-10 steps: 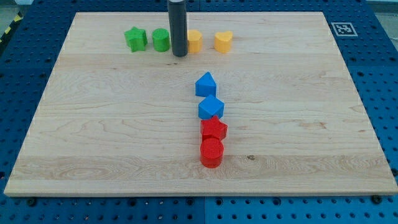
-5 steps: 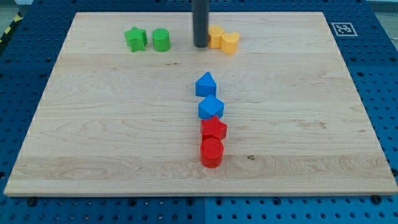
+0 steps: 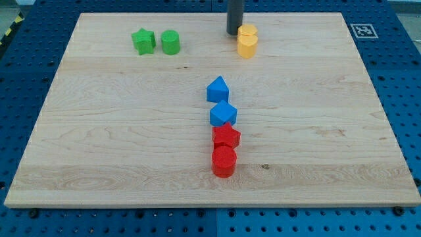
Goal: Move yellow hexagon towards the right centre
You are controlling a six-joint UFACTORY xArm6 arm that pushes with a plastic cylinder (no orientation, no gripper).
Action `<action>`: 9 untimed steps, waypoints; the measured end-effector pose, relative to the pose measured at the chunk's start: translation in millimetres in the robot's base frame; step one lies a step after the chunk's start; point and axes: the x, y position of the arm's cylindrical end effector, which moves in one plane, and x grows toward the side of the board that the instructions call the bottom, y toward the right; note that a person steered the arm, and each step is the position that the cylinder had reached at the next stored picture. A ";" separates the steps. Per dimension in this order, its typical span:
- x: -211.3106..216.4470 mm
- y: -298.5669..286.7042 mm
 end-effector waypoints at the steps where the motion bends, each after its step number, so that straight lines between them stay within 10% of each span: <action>1: 0.0 3.6; 5: 40.7 105.2; 9: 59.6 68.4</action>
